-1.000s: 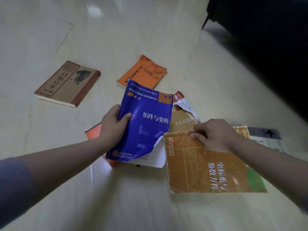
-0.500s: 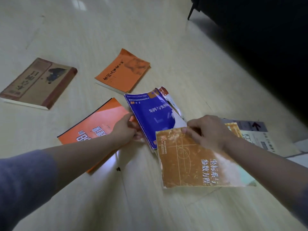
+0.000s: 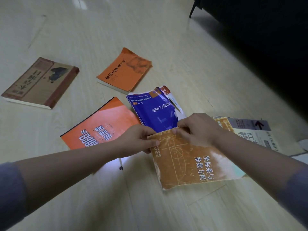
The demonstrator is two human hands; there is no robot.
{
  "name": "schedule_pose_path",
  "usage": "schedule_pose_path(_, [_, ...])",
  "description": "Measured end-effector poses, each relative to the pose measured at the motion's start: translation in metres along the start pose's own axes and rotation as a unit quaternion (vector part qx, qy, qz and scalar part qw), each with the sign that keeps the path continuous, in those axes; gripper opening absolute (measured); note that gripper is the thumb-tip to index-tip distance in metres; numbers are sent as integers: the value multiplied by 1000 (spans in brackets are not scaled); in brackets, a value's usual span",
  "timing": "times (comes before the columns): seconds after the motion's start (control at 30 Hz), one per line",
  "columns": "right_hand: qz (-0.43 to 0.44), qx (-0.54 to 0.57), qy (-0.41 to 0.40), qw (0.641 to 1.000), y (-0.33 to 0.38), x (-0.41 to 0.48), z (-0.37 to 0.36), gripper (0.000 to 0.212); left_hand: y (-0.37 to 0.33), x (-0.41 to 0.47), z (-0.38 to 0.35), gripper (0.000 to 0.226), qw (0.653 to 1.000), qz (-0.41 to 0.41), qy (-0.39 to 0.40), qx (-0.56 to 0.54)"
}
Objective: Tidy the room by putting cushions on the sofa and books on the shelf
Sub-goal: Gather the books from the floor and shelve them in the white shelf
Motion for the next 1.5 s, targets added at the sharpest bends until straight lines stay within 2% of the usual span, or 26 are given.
schedule_pose_path(0.13, [-21,4,-5,1000,1,1,0,30,5,-9,9,15,998,26,-37,-37])
schedule_pose_path(0.2, [-53,-4,-14,998,-10,0,-1,42,12,-19,27,16,994,42,-76,-63])
schedule_pose_path(0.27, [-74,-30,-60,995,-23,-3,0,56,22,-31,48,15,989,60,-112,-76])
schedule_pose_path(0.3, [-103,-15,-87,991,-31,-6,1,61,27,-36,57,15,986,72,-129,-77])
schedule_pose_path(0.37, [-199,95,-119,968,-41,-9,-3,75,38,-46,68,16,977,96,-166,-94])
schedule_pose_path(0.43, [-306,207,-123,921,-40,-12,-13,93,46,-54,74,17,960,114,-205,-151])
schedule_pose_path(0.5, [-388,279,-116,871,-36,-14,-27,92,52,-61,78,18,936,122,-243,-222])
schedule_pose_path(0.57, [-445,386,-122,799,-29,-15,-36,79,57,-68,80,18,910,122,-278,-284])
schedule_pose_path(0.63, [-469,538,-111,692,-16,-12,-46,54,63,-73,75,17,873,129,-309,-355])
schedule_pose_path(0.67, [-462,586,-92,659,-6,-8,-51,40,67,-74,71,16,852,135,-316,-394])
schedule_pose_path(0.7, [-449,615,-61,646,4,-4,-53,29,70,-75,65,16,836,142,-316,-426])
schedule_pose_path(0.77, [-420,635,-4,648,23,2,-56,21,76,-74,52,17,826,160,-302,-449])
schedule_pose_path(0.83, [-414,615,15,671,29,5,-58,23,81,-73,44,17,842,173,-280,-427])
schedule_pose_path(0.9, [-428,548,-10,719,21,7,-57,26,78,-70,37,17,876,180,-233,-381])
schedule_pose_path(0.97, [-423,442,-45,789,6,11,-50,25,72,-66,30,16,909,193,-176,-324])
schedule_pose_path(1.0, [-413,405,-55,814,-1,13,-47,26,70,-63,27,16,918,202,-155,-304])
schedule_pose_path(1.07, [-403,363,-65,838,-13,15,-46,27,63,-55,23,19,929,207,-134,-276])
schedule_pose_path(1.23, [-476,266,-106,831,-60,5,-58,39,56,-31,25,19,936,205,-170,-232])
schedule_pose_path(1.33, [-492,257,-114,824,-76,3,-65,37,58,-13,29,14,934,212,-206,-200])
schedule_pose_path(1.5, [-482,246,-157,826,-89,11,-69,34,52,14,28,51,939,199,-240,-143])
Point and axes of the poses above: each hand's wrist, its own x-axis towards the middle knuckle, its own z-axis out of the back of the hand, y = z × x, the point moved 6 cm from there along x, towards the middle knuckle, and after that the axes turned 5 degrees about -y, right-handed, at the moved point
